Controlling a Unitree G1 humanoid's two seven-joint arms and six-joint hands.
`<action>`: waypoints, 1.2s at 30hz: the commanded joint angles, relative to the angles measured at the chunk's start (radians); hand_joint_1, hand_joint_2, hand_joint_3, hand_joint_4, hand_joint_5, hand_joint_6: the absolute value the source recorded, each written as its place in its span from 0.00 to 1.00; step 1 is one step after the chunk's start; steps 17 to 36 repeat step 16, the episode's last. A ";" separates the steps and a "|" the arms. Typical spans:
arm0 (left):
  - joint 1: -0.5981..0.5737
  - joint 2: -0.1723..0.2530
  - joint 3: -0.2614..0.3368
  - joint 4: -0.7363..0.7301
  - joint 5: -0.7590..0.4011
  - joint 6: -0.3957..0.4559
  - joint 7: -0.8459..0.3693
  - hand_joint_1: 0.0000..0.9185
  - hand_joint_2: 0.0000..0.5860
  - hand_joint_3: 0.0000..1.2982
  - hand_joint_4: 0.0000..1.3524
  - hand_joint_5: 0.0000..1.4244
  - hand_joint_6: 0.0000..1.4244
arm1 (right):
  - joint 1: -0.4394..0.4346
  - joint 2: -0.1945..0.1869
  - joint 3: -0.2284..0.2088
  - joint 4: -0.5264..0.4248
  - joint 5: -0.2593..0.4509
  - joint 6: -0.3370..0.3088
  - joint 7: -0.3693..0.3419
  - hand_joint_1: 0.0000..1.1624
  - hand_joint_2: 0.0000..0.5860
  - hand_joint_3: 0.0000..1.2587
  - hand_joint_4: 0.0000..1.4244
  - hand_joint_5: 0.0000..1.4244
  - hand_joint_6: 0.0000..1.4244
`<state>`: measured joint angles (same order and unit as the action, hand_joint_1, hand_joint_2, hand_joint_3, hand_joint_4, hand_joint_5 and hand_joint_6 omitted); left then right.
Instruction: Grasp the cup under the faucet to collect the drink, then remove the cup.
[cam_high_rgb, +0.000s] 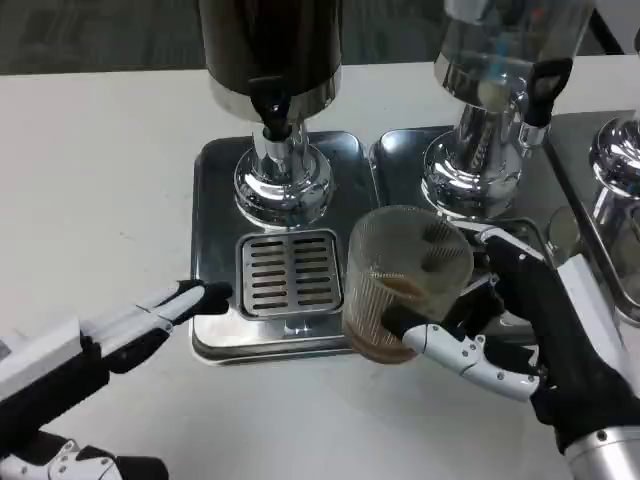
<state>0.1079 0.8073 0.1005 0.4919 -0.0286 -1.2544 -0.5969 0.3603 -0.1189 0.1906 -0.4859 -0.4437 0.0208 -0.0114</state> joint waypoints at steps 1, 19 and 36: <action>0.009 0.015 0.000 -0.013 0.017 0.002 0.019 0.00 0.13 0.00 0.00 0.00 0.10 | -0.001 0.010 -0.005 -0.045 0.018 -0.014 -0.004 0.55 0.46 0.47 0.50 0.54 0.58; 0.019 0.015 0.054 -0.034 0.153 -0.026 0.100 0.00 0.11 0.00 0.00 0.00 0.04 | -0.004 0.009 -0.013 -0.053 0.024 -0.011 0.002 0.55 0.46 0.48 0.52 0.54 0.59; 0.019 0.015 0.054 -0.034 0.153 -0.026 0.100 0.00 0.11 0.00 0.00 0.00 0.04 | -0.004 0.009 -0.013 -0.053 0.024 -0.011 0.002 0.55 0.46 0.48 0.52 0.54 0.59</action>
